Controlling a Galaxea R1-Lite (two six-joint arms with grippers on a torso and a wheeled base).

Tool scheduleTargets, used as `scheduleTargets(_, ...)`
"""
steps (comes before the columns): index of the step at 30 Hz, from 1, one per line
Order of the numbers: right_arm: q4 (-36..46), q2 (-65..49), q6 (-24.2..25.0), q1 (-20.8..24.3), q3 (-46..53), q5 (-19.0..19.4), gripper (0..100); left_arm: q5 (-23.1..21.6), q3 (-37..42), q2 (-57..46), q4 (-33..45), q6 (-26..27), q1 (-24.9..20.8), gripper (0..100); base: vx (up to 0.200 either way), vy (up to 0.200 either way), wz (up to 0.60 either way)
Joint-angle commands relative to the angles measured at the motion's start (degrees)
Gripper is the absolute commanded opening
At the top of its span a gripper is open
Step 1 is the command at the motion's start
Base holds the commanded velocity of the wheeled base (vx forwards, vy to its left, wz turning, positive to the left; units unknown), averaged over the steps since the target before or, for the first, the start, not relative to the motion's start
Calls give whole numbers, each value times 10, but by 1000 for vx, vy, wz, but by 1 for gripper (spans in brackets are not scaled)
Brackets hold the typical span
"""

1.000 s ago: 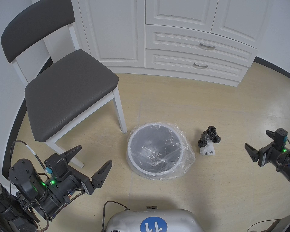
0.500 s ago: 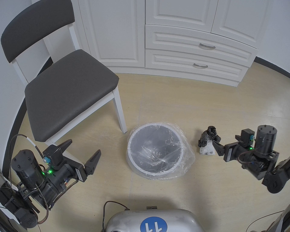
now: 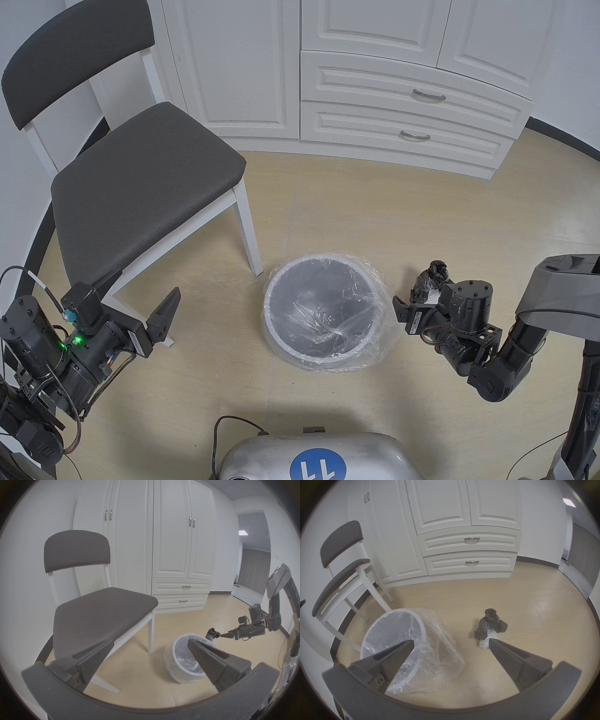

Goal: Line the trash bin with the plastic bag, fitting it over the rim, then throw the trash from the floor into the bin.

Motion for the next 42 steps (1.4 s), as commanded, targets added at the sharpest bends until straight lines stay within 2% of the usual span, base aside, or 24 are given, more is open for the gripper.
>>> scheduleTargets(1,-4,43,9,1,-26,-3,100,-4,0,-26,-1,5,5,100,0,0,0)
scheduleTargets(9,-4,94,26,-21,-65,1,100,-4,-4,-26,-1,5,11,100,0,0,0)
scheduleTargets(10,-4,111,40,-27,-75,4,100,-4,-3,-26,-1,5,11,100,0,0,0)
scheduleTargets(15,-3,133,67,-23,-83,24,100,-4,-4,-26,-1,5,13,100,0,0,0)
scheduleTargets(28,-5,181,71,-22,-105,25,100,-4,-4,-30,-1,5,13,100,0,0,0)
scheduleTargets(36,-2,187,108,-9,-108,41,100,-4,-3,-29,-1,11,13,100,0,0,0)
scheduleTargets(42,0,208,110,0,-112,42,100,-5,-2,-30,-1,12,13,100,0,0,0)
